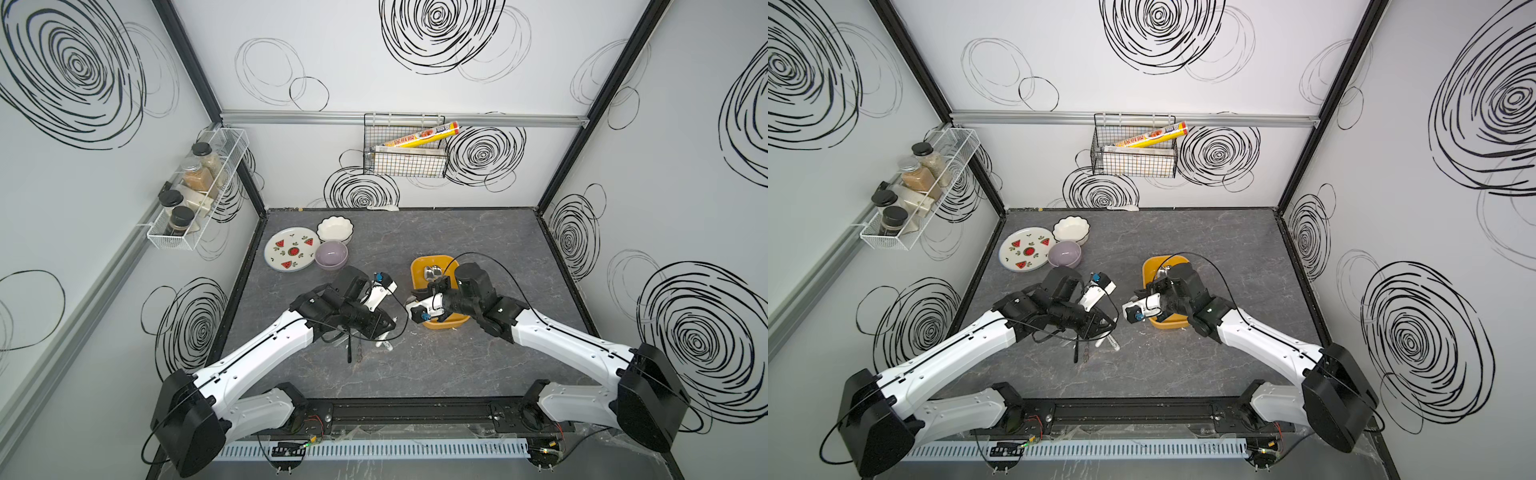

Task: Put the spoon into the storage box
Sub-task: Place the spoon in the storage box.

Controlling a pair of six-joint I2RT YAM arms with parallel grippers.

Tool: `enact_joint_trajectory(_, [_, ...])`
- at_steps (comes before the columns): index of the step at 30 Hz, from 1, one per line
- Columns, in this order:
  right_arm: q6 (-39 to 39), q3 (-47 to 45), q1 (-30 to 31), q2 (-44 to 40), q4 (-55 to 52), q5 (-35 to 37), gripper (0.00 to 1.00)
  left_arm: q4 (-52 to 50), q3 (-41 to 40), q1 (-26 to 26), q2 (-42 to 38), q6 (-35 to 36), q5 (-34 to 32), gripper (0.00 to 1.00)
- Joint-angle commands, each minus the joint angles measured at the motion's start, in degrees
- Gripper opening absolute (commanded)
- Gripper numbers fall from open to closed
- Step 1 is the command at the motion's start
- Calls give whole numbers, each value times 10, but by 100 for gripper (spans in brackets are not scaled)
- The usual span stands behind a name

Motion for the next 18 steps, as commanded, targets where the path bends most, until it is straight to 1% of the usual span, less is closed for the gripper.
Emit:
enact_joint_trajectory(1, [37,45,5,4,-58,-16,0,6,21,0,-5,-4,-62,39])
enact_joint_trajectory(2, [42,69,5,13,-110,-23,0,2,23,0,-8,-5,-86,47])
enact_joint_trajectory(3, [52,95,5,24,-160,-27,0,1,22,-2,-13,-6,-101,51])
enact_joint_trajectory(4, [67,115,4,36,-190,-26,0,1,23,-1,-18,-5,-108,52])
enact_joint_trajectory(7, [96,163,5,64,-276,-38,0,9,18,-12,-30,-4,-127,53])
enact_joint_trajectory(10, [113,196,4,83,-319,-55,0,10,18,-35,-32,-7,-150,53])
enact_joint_trajectory(12, [117,215,5,96,-350,-51,0,3,21,-63,-32,-11,-196,53])
enact_joint_trajectory(15, [122,225,4,104,-372,-41,0,-14,29,-112,-33,-18,-299,52])
enact_joint_trajectory(18, [123,223,5,102,-372,-45,0,-28,34,-125,-35,-16,-352,52])
